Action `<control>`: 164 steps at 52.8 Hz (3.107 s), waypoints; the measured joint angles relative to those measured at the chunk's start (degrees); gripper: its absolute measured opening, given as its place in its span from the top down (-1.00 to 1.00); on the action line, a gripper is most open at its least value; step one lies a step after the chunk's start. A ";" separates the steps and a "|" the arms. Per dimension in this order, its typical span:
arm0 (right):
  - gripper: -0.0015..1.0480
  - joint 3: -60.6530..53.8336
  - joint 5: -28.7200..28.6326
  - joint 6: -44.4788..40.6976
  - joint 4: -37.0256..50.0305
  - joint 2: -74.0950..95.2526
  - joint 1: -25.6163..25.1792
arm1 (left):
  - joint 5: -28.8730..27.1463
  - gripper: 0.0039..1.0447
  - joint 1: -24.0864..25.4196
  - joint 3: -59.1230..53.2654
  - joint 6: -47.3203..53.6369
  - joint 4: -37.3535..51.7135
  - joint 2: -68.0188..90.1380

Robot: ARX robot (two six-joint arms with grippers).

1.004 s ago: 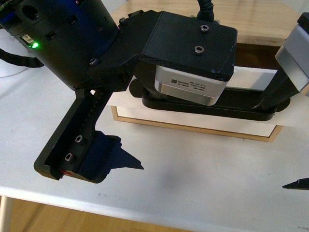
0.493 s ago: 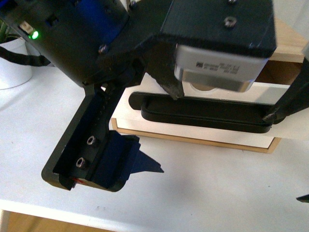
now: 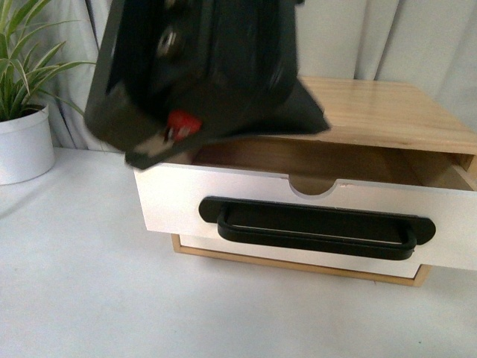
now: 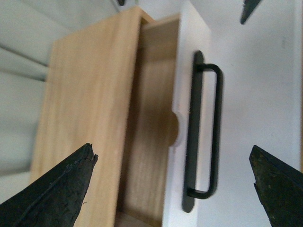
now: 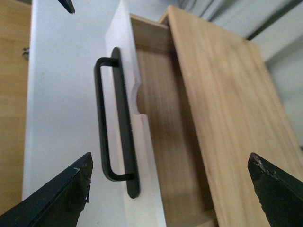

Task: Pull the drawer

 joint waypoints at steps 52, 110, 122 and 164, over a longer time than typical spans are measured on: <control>-0.83 -34.51 -2.45 46.71 22.95 -44.11 -28.44 | -26.03 -0.89 20.33 -50.97 -50.82 25.07 -54.64; 0.97 -50.95 41.97 63.95 21.09 -65.92 -2.49 | -19.19 0.93 31.47 -66.34 -64.30 18.29 -78.05; 0.97 -50.95 41.92 63.95 21.09 -66.03 -2.49 | -19.17 0.93 31.47 -66.34 -64.35 18.29 -78.23; -0.83 -50.97 41.92 64.06 21.09 -66.05 -2.49 | -19.17 -0.89 31.47 -66.34 -64.48 18.29 -78.23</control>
